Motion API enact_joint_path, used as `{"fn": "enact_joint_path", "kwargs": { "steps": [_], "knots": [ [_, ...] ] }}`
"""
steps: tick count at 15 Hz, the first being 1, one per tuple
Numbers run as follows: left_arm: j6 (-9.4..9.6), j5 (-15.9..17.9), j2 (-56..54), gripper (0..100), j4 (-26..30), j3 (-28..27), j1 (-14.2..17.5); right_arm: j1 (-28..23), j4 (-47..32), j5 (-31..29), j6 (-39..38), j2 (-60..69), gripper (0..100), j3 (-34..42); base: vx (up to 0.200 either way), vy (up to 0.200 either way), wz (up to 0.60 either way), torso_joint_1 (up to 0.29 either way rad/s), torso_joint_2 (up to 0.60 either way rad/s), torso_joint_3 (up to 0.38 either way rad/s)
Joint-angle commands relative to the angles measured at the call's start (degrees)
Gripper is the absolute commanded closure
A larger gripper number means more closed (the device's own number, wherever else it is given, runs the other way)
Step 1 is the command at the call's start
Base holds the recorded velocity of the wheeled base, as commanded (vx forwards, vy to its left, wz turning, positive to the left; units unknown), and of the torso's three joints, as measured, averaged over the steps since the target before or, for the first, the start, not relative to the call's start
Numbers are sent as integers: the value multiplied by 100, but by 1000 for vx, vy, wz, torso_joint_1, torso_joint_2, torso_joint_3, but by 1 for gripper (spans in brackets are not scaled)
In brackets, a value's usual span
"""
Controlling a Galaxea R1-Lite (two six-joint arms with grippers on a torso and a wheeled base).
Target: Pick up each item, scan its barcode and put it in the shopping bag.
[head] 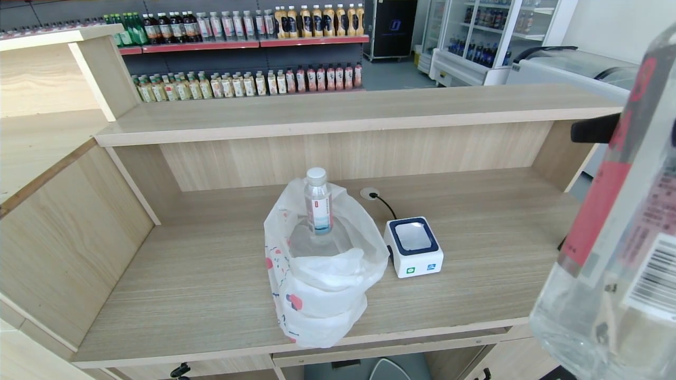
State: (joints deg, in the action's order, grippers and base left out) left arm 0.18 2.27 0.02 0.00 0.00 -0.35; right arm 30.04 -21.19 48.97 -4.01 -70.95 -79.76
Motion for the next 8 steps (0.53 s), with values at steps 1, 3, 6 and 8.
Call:
{"fn": "enact_joint_path", "kwargs": {
  "steps": [1,3,6,8],
  "knots": [
    [-1,2,6,0,0,0,0,90,1,7,-3,11,100,-74,0,0,0,0,0,0],
    [-1,2,6,0,0,0,0,143,-8,7,-21,-68,100,-215,0,0,0,0,0,0],
    [-1,2,6,0,0,0,0,143,-8,-1,-21,-147,100,-241,0,0,0,0,0,0],
    [-1,2,6,0,0,0,0,152,-8,-37,-21,-226,100,-321,0,0,0,0,0,0]
  ]
}}
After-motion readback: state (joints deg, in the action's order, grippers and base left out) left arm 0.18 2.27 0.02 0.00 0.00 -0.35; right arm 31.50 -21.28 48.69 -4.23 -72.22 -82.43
